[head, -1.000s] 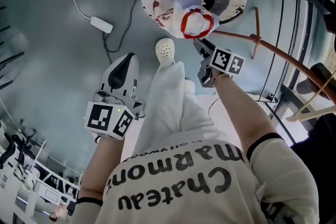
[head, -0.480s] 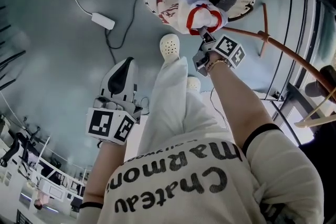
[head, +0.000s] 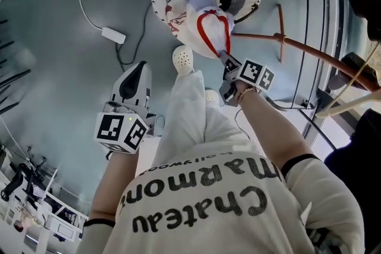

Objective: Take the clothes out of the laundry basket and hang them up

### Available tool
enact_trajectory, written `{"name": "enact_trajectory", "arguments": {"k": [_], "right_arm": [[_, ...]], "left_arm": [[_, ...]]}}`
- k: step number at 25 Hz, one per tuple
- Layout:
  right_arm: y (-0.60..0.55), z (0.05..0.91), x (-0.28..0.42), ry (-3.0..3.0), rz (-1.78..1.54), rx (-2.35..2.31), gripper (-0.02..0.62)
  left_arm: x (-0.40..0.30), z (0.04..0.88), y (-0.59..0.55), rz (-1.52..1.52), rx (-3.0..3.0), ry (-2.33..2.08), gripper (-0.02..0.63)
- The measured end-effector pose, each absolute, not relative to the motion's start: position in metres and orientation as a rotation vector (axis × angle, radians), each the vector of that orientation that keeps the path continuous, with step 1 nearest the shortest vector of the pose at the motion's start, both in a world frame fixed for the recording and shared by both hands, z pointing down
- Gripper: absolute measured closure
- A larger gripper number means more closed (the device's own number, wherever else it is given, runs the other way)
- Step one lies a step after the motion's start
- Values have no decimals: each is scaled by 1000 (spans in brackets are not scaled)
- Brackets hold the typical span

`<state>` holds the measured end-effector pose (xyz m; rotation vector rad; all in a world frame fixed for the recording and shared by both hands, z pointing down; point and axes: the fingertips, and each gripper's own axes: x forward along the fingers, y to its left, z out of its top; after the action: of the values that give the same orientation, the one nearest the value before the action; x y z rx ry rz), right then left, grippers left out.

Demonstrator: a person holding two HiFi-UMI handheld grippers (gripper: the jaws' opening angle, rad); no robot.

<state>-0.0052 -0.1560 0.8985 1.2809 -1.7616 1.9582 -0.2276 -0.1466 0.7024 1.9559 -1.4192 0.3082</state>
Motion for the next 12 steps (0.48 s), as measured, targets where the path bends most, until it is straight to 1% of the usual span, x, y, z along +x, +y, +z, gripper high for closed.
{"name": "enact_trajectory", "arguments": {"k": [5, 12], "right_arm": [[-150, 834, 13, -1768, 1944, 1238, 554], [-190, 711, 45, -1955, 1531, 1245, 557]], "left_arm": [[-209, 661, -150, 275, 2014, -1418, 597], [-196, 611, -152, 218, 2001, -1428, 597]]}}
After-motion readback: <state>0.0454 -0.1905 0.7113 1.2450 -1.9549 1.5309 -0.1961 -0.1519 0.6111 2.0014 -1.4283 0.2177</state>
